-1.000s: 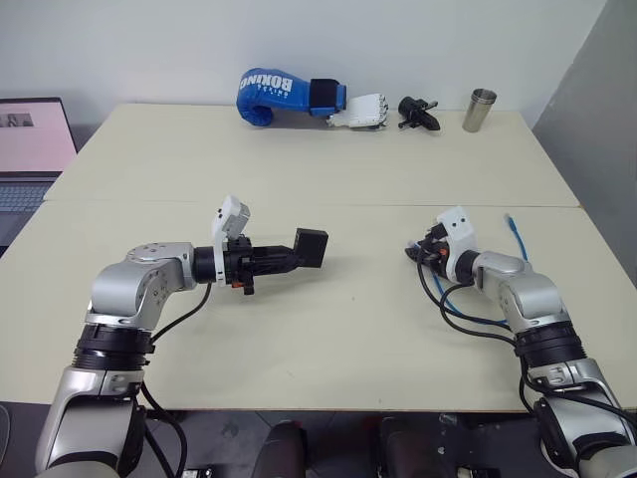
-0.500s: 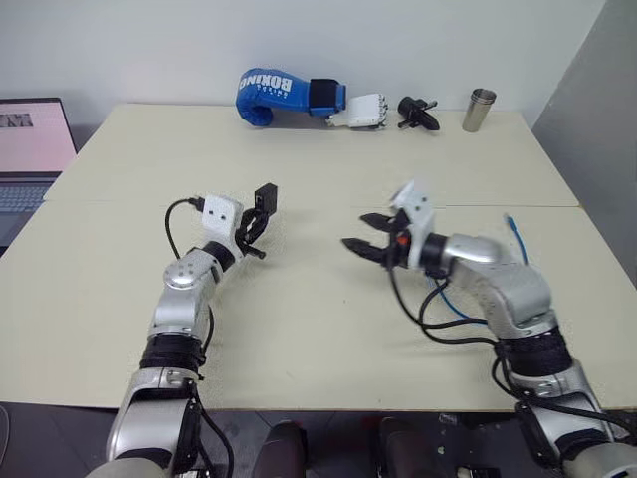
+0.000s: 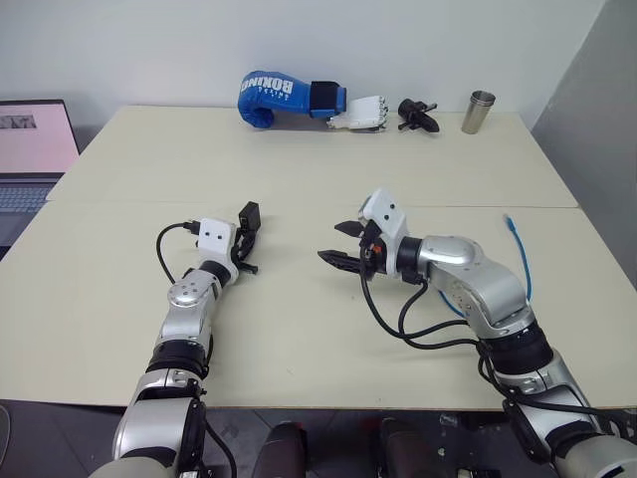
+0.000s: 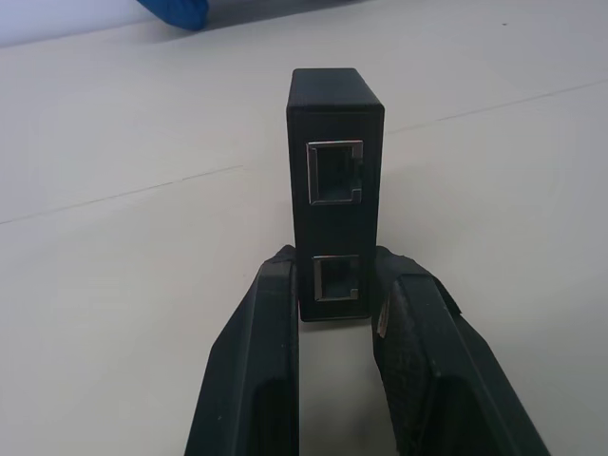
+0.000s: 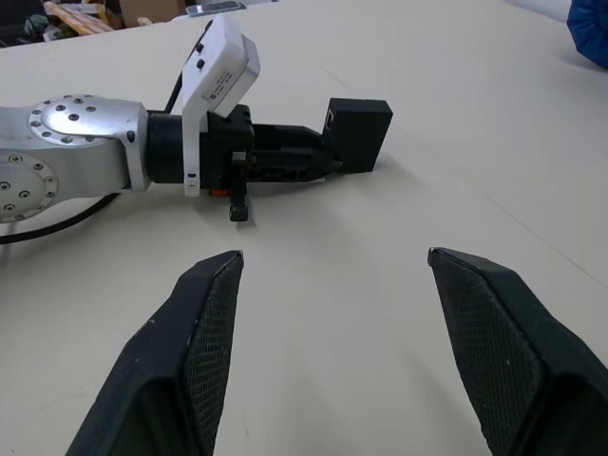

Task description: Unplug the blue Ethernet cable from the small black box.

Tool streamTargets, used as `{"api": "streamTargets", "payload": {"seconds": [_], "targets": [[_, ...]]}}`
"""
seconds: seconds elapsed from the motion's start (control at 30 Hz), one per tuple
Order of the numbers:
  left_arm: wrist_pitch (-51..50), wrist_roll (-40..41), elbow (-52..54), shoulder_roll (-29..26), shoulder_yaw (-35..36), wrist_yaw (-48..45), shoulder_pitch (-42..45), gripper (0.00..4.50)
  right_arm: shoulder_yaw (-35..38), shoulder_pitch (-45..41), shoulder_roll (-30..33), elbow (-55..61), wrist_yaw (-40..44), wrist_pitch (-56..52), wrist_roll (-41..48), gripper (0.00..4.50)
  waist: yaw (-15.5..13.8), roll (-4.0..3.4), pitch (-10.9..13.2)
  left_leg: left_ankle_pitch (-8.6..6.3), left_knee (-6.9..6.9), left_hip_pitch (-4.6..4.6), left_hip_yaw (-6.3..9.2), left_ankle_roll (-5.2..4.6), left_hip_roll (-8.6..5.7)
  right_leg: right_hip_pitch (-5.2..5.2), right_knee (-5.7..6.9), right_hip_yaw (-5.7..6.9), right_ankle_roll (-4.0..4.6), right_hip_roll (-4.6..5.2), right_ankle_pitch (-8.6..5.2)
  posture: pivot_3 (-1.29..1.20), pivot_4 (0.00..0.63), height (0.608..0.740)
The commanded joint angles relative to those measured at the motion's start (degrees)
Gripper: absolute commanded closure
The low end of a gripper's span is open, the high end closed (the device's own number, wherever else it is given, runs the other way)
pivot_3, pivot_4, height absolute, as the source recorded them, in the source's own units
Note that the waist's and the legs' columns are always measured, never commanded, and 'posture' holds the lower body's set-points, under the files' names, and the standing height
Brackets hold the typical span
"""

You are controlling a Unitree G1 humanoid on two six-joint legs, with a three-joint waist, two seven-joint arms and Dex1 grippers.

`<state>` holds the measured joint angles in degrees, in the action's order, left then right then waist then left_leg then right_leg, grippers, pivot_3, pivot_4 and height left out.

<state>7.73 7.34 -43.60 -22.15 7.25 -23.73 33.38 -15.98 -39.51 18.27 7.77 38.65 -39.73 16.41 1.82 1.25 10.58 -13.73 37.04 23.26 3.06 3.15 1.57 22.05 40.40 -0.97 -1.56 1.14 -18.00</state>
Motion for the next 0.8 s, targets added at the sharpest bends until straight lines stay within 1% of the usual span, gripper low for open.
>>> {"api": "streamTargets", "payload": {"seconds": [0.03,0.07,0.13,0.17,0.27,0.47,0.57,0.67,0.8], "targets": [[-4.7,0.6,-1.8,-0.1,0.5,-0.9,-1.2,3.74,0.3,-1.5,-0.2,0.0,0.2,0.4,-0.6,1.19,0.0,0.0,0.0,0.0,-0.02,-0.13,0.0,0.0,0.0,-0.11,0.0,0.0,0.0,0.0,0.0,0.0,0.15,0.74],[-5.2,0.7,-1.6,-0.2,0.6,-1.0,-1.2,3.74,0.3,-1.6,-0.2,0.0,0.3,0.4,-0.6,1.19,0.0,0.0,0.0,0.0,-0.05,-0.29,-0.01,0.0,0.01,-0.28,-0.02,0.0,0.01,0.0,-0.01,0.0,0.15,0.74],[-5.6,0.3,-1.4,-0.4,0.7,-0.8,-1.2,3.04,0.2,-1.6,-0.3,-0.1,0.4,0.5,-0.7,1.19,0.1,-0.01,0.0,-0.01,-0.07,-0.41,-0.02,-0.01,0.02,-0.38,-0.03,-0.01,0.01,-0.01,-0.01,0.0,0.15,0.74],[-5.8,0.2,-1.3,-0.5,0.7,-0.9,-1.2,2.94,0.3,-1.6,-0.3,-0.2,0.5,0.5,-0.7,1.19,0.1,-0.01,0.0,0.0,-0.06,-0.41,-0.02,-0.01,0.02,-0.38,-0.03,-0.01,0.01,-0.02,-0.01,0.0,0.15,0.74],[-6.1,0.0,-0.8,-0.7,0.6,-1.1,-1.2,2.33,0.3,-1.6,-0.4,-0.1,0.5,0.5,-0.8,1.19,0.1,-0.05,0.0,0.0,-0.06,-0.42,-0.02,-0.01,0.03,-0.38,-0.02,-0.01,0.01,-0.02,-0.01,0.0,0.15,0.74],[-5.8,-0.9,0.3,-1.5,0.5,-0.6,-1.2,2.33,0.3,-1.5,-0.4,0.3,0.7,0.2,-0.7,1.19,0.2,-0.05,0.0,0.0,-0.06,-0.42,-0.01,-0.01,0.04,-0.38,-0.02,-0.01,0.01,-0.02,-0.01,0.0,0.15,0.74],[-5.2,-1.3,2.6,-2.5,0.7,-0.1,-2.2,2.33,0.6,-1.3,-0.2,0.7,0.8,-0.1,-0.5,1.19,0.3,-0.05,0.0,0.0,-0.06,-0.42,-0.02,-0.01,0.05,-0.37,-0.02,-0.03,0.01,-0.03,-0.01,0.0,0.15,0.74],[-6.3,-0.4,8.3,-3.8,2.0,0.1,-4.8,2.33,1.5,-0.6,0.4,1.8,0.7,-0.7,0.0,1.19,0.7,-0.05,0.0,0.0,-0.09,-0.41,-0.02,0.0,0.07,-0.34,-0.02,-0.04,0.01,-0.04,-0.01,0.0,0.15,0.74],[-10.4,1.0,19.7,-5.7,3.9,0.9,-9.8,2.33,4.8,1.5,1.8,4.9,0.0,-2.4,1.7,1.19,0.8,-0.04,0.0,-0.01,-0.13,-0.34,0.01,0.0,0.11,-0.28,-0.07,-0.06,0.01,-0.04,-0.01,0.0,0.15,0.74]]}}
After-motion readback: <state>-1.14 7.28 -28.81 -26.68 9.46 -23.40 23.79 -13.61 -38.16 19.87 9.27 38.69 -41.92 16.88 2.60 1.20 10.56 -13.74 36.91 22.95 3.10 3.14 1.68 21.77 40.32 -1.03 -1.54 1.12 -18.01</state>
